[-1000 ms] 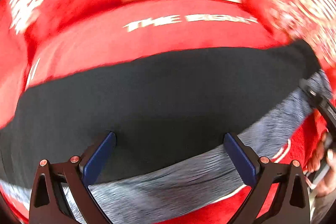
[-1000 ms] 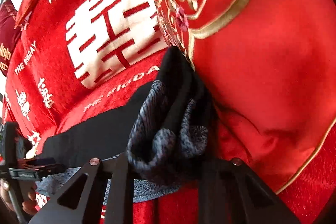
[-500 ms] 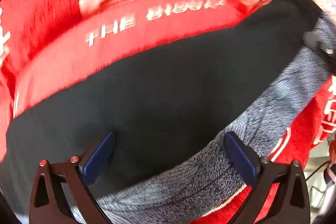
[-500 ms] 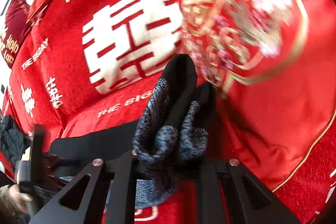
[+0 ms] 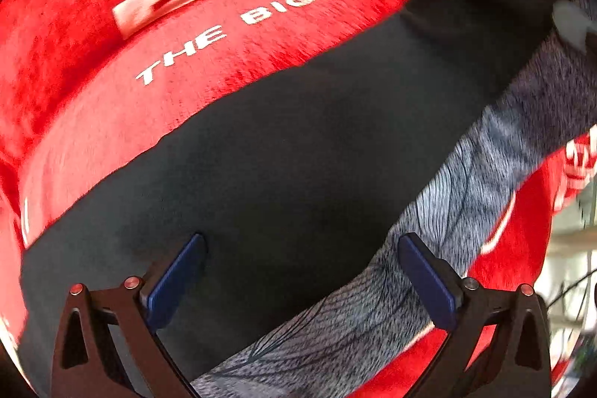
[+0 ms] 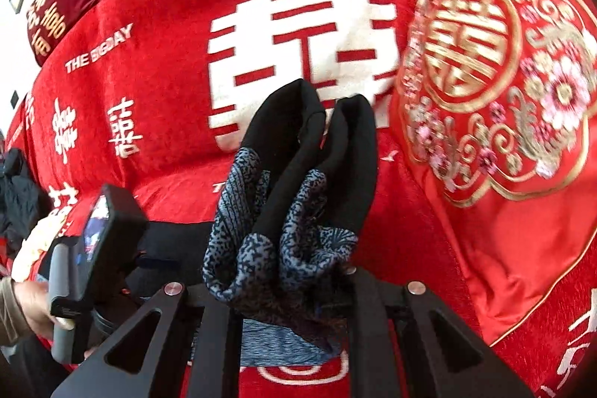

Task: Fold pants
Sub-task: 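Grasp the pants leg end with the right tool and lift it up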

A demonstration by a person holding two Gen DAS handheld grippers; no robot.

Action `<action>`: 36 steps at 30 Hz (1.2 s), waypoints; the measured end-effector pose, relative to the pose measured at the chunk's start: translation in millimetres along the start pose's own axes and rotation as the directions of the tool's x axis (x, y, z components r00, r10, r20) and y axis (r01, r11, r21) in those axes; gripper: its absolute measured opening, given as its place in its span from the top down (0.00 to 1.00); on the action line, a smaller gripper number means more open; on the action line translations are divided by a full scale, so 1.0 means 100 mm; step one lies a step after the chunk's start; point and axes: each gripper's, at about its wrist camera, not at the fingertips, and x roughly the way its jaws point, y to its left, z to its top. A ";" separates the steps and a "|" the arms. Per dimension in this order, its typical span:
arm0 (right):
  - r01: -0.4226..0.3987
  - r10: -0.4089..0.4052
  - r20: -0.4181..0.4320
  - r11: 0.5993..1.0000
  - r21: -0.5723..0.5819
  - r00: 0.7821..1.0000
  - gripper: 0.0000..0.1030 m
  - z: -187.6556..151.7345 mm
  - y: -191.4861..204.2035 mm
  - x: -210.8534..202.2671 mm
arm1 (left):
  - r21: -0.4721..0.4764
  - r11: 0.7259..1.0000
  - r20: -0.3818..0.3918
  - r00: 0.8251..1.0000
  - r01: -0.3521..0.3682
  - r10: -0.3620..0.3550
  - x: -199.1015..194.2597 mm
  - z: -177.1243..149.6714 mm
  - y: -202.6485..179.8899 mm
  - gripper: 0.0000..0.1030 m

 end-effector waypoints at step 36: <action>0.080 -0.180 -0.127 0.829 -0.554 0.975 0.84 -1.19 3.14 1.20 | -0.564 0.817 0.221 0.975 0.117 0.014 -0.98 -1.84 2.39 0.00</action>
